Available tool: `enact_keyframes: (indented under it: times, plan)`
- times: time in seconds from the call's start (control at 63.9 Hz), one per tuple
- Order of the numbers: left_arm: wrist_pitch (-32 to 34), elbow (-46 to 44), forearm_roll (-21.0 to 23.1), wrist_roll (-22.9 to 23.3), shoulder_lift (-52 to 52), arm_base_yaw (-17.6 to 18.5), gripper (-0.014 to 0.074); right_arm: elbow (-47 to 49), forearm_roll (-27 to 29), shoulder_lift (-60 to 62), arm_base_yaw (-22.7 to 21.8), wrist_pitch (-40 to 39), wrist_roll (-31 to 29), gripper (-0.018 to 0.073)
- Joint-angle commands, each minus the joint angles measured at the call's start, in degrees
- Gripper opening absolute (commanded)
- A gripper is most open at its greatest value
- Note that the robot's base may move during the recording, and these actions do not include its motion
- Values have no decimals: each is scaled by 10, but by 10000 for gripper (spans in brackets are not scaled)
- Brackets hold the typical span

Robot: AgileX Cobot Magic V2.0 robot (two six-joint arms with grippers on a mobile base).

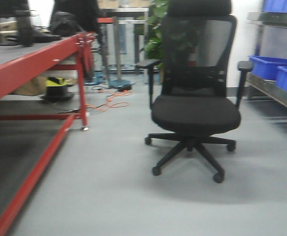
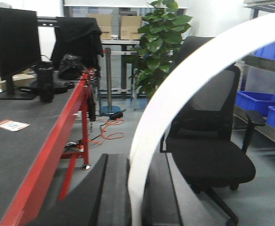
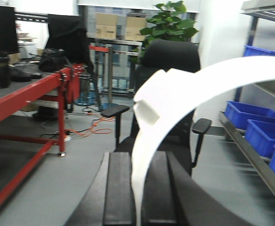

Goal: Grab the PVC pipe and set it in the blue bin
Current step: 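Hold the arc in both grippers while the base drives to the blue bins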

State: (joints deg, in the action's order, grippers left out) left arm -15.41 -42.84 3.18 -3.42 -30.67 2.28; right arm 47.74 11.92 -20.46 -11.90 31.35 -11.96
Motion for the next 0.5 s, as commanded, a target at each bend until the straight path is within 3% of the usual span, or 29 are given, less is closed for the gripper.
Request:
enact_keyframes:
  times: [0.0,0.485]
  plan:
    - [15,-2,1,0,2,3,-111,0,-1,2,1,-14,-2,-168]
    - [15,-2,1,0,2,3,-111,0,-1,2,1,-14,-2,-168]
